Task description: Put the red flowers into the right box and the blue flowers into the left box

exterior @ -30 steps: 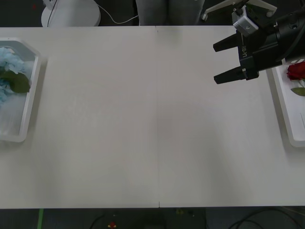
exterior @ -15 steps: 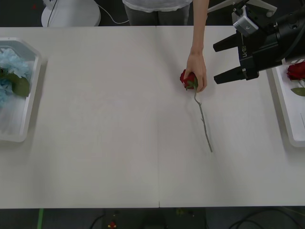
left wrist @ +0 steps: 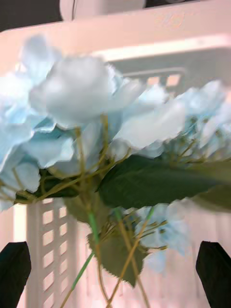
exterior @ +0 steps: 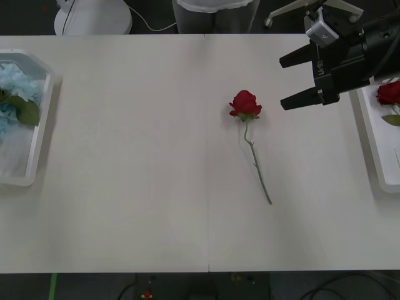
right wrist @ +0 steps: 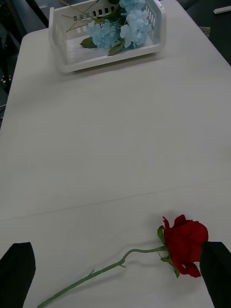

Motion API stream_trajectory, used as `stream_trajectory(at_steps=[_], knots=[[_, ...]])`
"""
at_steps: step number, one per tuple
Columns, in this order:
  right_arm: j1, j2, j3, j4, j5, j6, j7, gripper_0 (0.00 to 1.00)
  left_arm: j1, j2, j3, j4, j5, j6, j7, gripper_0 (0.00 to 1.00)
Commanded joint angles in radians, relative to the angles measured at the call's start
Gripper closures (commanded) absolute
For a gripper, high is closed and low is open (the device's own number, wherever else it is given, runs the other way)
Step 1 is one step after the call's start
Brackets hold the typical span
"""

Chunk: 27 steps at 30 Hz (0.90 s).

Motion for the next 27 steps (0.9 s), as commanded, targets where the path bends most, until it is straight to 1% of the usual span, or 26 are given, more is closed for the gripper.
stream_trajectory(at_steps=[1, 2, 4, 9, 12, 13, 15, 16, 17, 19, 20, 23, 26, 27], knots=[[0.003, -0.040, 0.000, -0.022, 0.002, -0.009, 0.004, 0.01, 0.049, 0.084, 0.008, -0.040, 0.153, -0.018, -0.042, 0.00], [0.017, -0.051, 0.010, -0.013, 0.007, -0.009, 0.004, 0.01, 0.063, 0.089, 0.007, -0.043, 0.203, -0.018, -0.042, 0.00], [0.017, -0.053, 0.008, -0.013, 0.007, -0.010, 0.004, 0.01, 0.081, 0.095, 0.004, -0.053, 0.268, -0.018, -0.040, 0.00], [-0.004, -0.088, 0.003, -0.021, 0.008, -0.018, 0.004, 0.01, 0.155, 0.104, -0.001, -0.129, 0.423, -0.011, -0.035, 0.00], [-0.006, -0.086, -0.007, -0.021, 0.008, -0.006, 0.004, 0.01, 0.219, 0.104, -0.010, -0.198, 0.553, 0.014, -0.028, 0.00], [-0.006, -0.088, -0.007, -0.022, 0.010, -0.006, 0.004, 0.01, 0.242, 0.104, -0.018, -0.218, 0.628, 0.026, -0.023, 0.00], [-0.006, -0.086, -0.007, -0.022, 0.008, 0.000, 0.004, 0.01, 0.270, 0.103, -0.035, -0.232, 0.730, 0.043, -0.022, 0.00], [-0.006, -0.086, -0.007, -0.025, 0.008, 0.002, 0.004, 0.01, 0.285, 0.104, -0.052, -0.234, 0.820, 0.055, -0.023, 0.00], [-0.006, -0.086, -0.007, -0.027, 0.010, 0.002, 0.004, 0.00, 0.290, 0.103, -0.058, -0.234, 0.846, 0.060, -0.026, 0.00], [-0.006, -0.086, -0.007, -0.039, 0.021, 0.003, -0.121, 0.01, 0.293, 0.104, -0.088, -0.234, 0.946, 0.066, -0.031, 0.00], [-0.006, -0.086, -0.007, -0.044, 0.025, 0.003, -0.158, 0.01, 0.293, 0.103, -0.096, -0.234, 0.966, 0.069, -0.032, 0.00], [-0.017, -0.074, -0.007, -0.074, 0.088, 0.020, -0.363, 0.01, 0.293, 0.103, -0.164, -0.253, 1.067, 0.117, -0.037, 0.00], [-0.038, -0.047, -0.007, -0.084, 0.151, 0.048, -0.570, 0.01, 0.293, 0.104, -0.236, -0.292, 1.122, 0.181, -0.040, 0.00], [-0.040, -0.040, -0.007, -0.084, 0.160, 0.052, -0.607, 0.01, 0.291, 0.103, -0.248, -0.299, 1.128, 0.193, -0.040, 0.00]])
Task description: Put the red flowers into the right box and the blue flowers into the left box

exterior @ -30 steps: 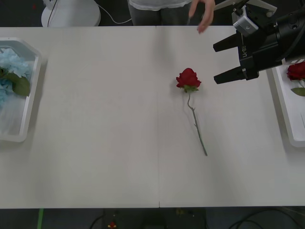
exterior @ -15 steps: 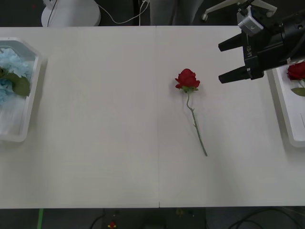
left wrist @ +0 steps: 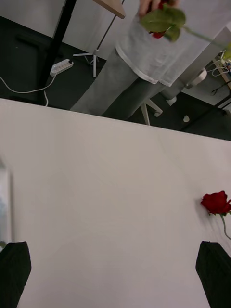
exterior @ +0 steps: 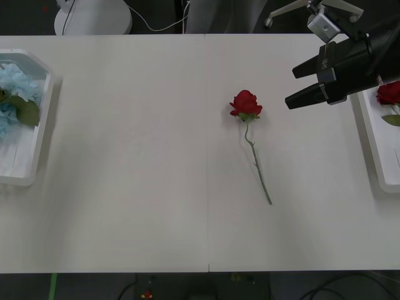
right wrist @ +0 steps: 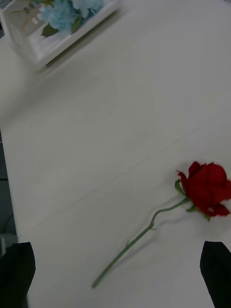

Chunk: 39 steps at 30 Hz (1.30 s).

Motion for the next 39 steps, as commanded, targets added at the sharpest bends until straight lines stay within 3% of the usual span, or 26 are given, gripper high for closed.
stream_trajectory(at_steps=[1, 10, 18, 30, 39], knots=[[-0.053, 0.014, -0.007, -0.028, 0.072, 0.040, -0.187, 0.01, 0.009, 0.057, -0.112, -0.080, 0.064, 0.082, -0.033, 0.00], [-0.090, 0.103, -0.007, -0.034, 0.270, 0.121, -0.731, 0.01, 0.009, 0.057, -0.262, -0.183, 0.080, 0.178, -0.021, 0.00], [-0.107, 0.205, -0.007, -0.046, 0.489, 0.239, -1.035, 0.00, 0.007, 0.057, -0.331, -0.225, 0.034, 0.213, 0.004, 0.00], [-0.105, 0.414, -0.007, -0.025, 0.862, 0.402, -1.154, 0.01, 0.007, 0.045, -0.328, -0.271, -0.192, 0.219, 0.042, 0.00], [-0.105, 0.560, -0.007, 0.087, 1.094, 0.394, -1.130, 0.01, -0.007, 0.051, -0.327, -0.263, -0.517, 0.156, 0.361, 0.00]])
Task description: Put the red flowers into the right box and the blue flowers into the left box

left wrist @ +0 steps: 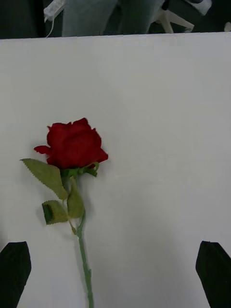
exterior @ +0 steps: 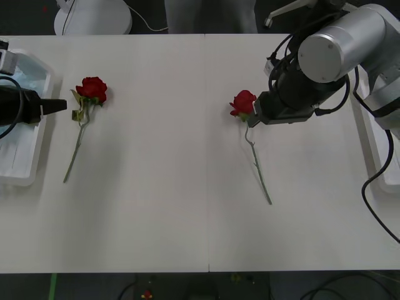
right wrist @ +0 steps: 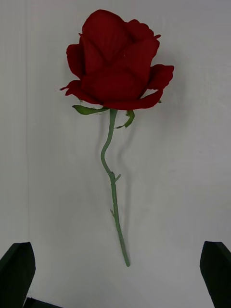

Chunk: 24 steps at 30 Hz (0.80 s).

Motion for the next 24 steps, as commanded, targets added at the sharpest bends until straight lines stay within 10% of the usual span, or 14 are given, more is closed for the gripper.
stream_trajectory(at_steps=[1, 14, 24], knots=[[-0.050, 0.089, -0.007, 0.053, 0.126, -0.014, -0.012, 0.01, -0.019, 0.048, 0.004, -0.017, -0.156, -0.073, 0.218, 0.00], [-0.050, 0.201, -0.007, 0.251, 0.255, -0.130, 0.028, 0.01, -0.238, -0.069, 0.004, 0.075, -0.469, -0.478, 0.076, 0.00], [-0.050, 0.267, -0.007, 0.351, 0.334, -0.207, 0.063, 0.01, -0.390, -0.267, 0.004, 0.256, -0.687, -0.533, 0.043, 0.00]])
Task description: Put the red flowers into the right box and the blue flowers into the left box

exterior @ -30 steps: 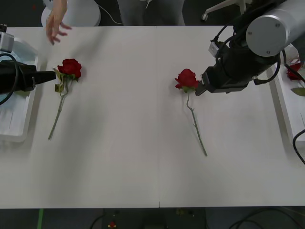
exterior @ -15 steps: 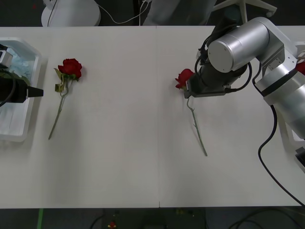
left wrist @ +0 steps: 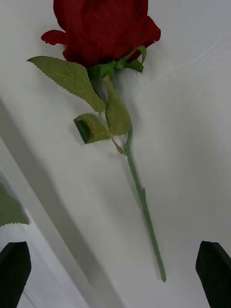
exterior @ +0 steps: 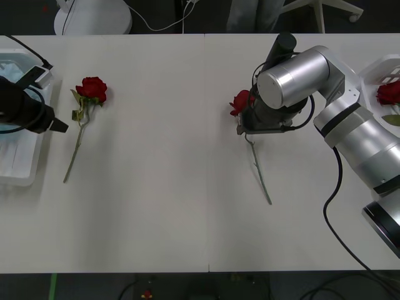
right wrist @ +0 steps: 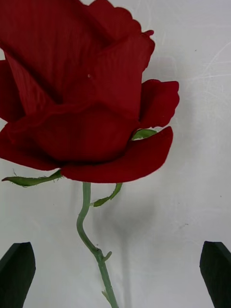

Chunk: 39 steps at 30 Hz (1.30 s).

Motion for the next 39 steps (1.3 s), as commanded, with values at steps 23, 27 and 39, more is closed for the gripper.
stream_trajectory(at_steps=[23, 27, 39], knots=[[-0.051, 0.104, 0.004, 0.136, 0.094, -0.106, 0.097, 0.06, -0.262, -0.249, 0.004, 0.429, -0.246, 0.129, 0.115, 0.00], [-0.049, 0.104, 0.013, 0.141, 0.097, -0.113, 0.101, 0.26, -0.262, -0.259, 0.004, 0.457, -0.255, 0.129, 0.118, 0.00], [-0.049, 0.104, 0.024, 0.173, 0.091, -0.152, 0.100, 1.00, -0.254, -0.281, 0.001, 0.505, -0.269, 0.126, 0.134, 0.00]])
